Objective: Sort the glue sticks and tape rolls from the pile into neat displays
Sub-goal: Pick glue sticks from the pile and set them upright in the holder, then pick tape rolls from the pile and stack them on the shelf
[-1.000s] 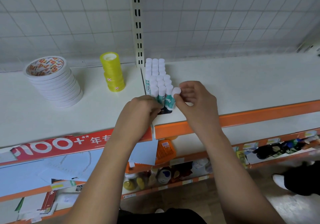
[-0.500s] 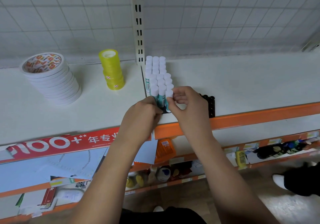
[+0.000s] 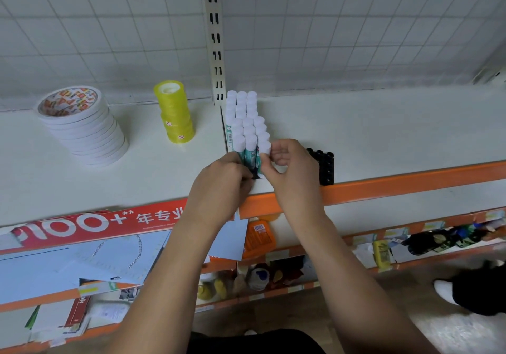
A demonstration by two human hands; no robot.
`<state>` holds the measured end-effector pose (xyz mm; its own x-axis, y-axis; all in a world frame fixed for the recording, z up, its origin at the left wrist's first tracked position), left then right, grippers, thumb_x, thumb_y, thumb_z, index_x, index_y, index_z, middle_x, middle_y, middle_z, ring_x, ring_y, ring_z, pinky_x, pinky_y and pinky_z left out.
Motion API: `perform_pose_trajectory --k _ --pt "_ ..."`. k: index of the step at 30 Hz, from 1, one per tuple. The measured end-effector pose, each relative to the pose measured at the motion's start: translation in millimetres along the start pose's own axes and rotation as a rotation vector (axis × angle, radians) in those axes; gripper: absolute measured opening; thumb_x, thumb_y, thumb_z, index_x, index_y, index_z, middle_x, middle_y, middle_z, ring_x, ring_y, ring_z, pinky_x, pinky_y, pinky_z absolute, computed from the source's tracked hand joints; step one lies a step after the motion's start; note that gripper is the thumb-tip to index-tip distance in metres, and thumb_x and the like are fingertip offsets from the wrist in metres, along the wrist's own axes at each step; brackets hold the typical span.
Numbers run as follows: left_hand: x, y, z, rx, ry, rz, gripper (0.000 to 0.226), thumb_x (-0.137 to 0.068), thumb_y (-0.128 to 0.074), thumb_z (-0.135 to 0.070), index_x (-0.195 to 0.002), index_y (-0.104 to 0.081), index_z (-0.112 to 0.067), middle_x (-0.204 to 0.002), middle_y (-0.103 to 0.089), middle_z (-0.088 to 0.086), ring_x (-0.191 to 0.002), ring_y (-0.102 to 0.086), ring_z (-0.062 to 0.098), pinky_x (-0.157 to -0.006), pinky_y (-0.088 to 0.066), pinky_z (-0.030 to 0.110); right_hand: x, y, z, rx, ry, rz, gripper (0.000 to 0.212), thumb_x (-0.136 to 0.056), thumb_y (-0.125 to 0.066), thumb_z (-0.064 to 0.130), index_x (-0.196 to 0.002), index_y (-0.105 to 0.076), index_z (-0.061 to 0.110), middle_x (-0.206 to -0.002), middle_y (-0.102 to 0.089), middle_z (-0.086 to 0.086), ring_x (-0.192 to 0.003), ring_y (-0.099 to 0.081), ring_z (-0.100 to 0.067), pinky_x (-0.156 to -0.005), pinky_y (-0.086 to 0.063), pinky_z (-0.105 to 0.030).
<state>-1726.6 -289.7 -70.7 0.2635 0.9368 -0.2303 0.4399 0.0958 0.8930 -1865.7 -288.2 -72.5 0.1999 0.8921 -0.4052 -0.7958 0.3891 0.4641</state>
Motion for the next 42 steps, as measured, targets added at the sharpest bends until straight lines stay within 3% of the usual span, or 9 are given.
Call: perform_pose_trajectory --k 5,8,10,16,20,23,29,35,42 --pt "6 6 9 0.13 0.026 -0.002 0.015 -0.087 -0.066 -0.021 -0.098 -0.076 -0.018 -0.105 -0.065 -0.004 -0.094 -0.061 0.016 -0.081 -0.05 0.035 13 7 1 -0.002 0.025 0.003 0.032 -0.088 -0.069 0.023 -0.118 -0.06 0.016 -0.109 -0.06 0.005 -0.097 -0.057 -0.001 -0.086 -0.045 -0.01" --pt "14 16 20 0.174 0.043 -0.028 0.009 -0.087 -0.066 -0.021 -0.09 -0.074 -0.017 -0.098 -0.064 -0.005 -0.088 -0.06 0.015 -0.079 -0.05 0.037 29 10 16 -0.025 0.159 -0.092 0.021 -0.089 -0.065 0.013 -0.111 -0.063 0.011 -0.104 -0.059 0.001 -0.093 -0.056 -0.001 -0.086 -0.044 -0.01" --pt "22 27 29 0.164 0.054 -0.067 0.01 -0.088 -0.065 -0.026 -0.088 -0.073 -0.02 -0.097 -0.064 -0.008 -0.085 -0.06 0.013 -0.074 -0.051 0.037 32 3 32 -0.024 0.252 -0.066 0.013 -0.089 -0.063 0.009 -0.102 -0.065 0.011 -0.096 -0.061 0.002 -0.086 -0.057 -0.002 -0.08 -0.045 -0.01" --pt "65 82 81 0.008 0.159 -0.256 0.011 -0.091 -0.061 -0.033 -0.096 -0.07 -0.029 -0.098 -0.064 -0.012 -0.087 -0.061 0.01 -0.065 -0.048 0.028 40 -61 95 -0.025 0.347 0.293 0.019 -0.092 -0.059 0.019 -0.109 -0.064 0.024 -0.099 -0.06 0.014 -0.089 -0.055 0.002 -0.074 -0.048 -0.018" --pt "121 127 144 -0.158 0.325 -0.325 0.016 -0.091 -0.061 -0.03 -0.1 -0.071 -0.023 -0.1 -0.065 -0.006 -0.092 -0.062 0.02 -0.069 -0.048 0.034 61 -126 145 0.065 0.441 0.451 0.025 -0.092 -0.059 0.024 -0.116 -0.063 0.022 -0.109 -0.061 0.01 -0.103 -0.055 -0.01 -0.086 -0.049 -0.03" --pt "170 162 195 -0.229 0.461 -0.336 0.021 -0.09 -0.062 -0.031 -0.104 -0.07 -0.018 -0.105 -0.064 0.0 -0.095 -0.062 0.026 -0.075 -0.05 0.039 85 -179 189 0.141 0.521 0.573 0.034 -0.091 -0.059 0.029 -0.125 -0.06 0.022 -0.121 -0.059 0.005 -0.113 -0.053 -0.019 -0.094 -0.047 -0.038" --pt "259 220 278 -0.327 0.646 -0.259 0.03 -0.091 -0.061 -0.035 -0.115 -0.066 -0.018 -0.116 -0.061 0.004 -0.104 -0.058 0.028 -0.079 -0.048 0.04 143 -278 271 0.231 0.63 0.752 0.04 -0.092 -0.056 0.035 -0.131 -0.054 0.025 -0.13 -0.051 0.002 -0.118 -0.046 -0.023 -0.096 -0.045 -0.039" --pt "315 268 344 -0.336 0.671 -0.281 0.034 -0.091 -0.06 -0.037 -0.121 -0.063 -0.02 -0.119 -0.059 0.001 -0.105 -0.058 0.025 -0.086 -0.048 0.042 184 -347 339 0.184 0.657 0.722 0.037 -0.094 -0.055 0.035 -0.13 -0.054 0.025 -0.128 -0.054 0.004 -0.116 -0.049 -0.021 -0.092 -0.046 -0.036" --pt "320 294 393 -0.353 0.633 -0.295 0.032 -0.091 -0.057 -0.036 -0.119 -0.064 -0.022 -0.116 -0.06 0.0 -0.1 -0.058 0.024 -0.077 -0.047 0.036 194 -390 368 0.148 0.609 0.702 0.033 -0.094 -0.056 0.033 -0.126 -0.058 0.023 -0.123 -0.057 0.006 -0.112 -0.051 -0.017 -0.09 -0.048 -0.034"
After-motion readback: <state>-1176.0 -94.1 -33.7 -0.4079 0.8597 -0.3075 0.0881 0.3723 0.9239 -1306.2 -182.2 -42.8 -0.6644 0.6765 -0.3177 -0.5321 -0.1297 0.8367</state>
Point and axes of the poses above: each hand's wrist, its own x-axis away from the middle knuckle, its own y-axis out of the back of the hand, z = x × y, the point moved 4 cm from there along -x, towards the middle knuckle
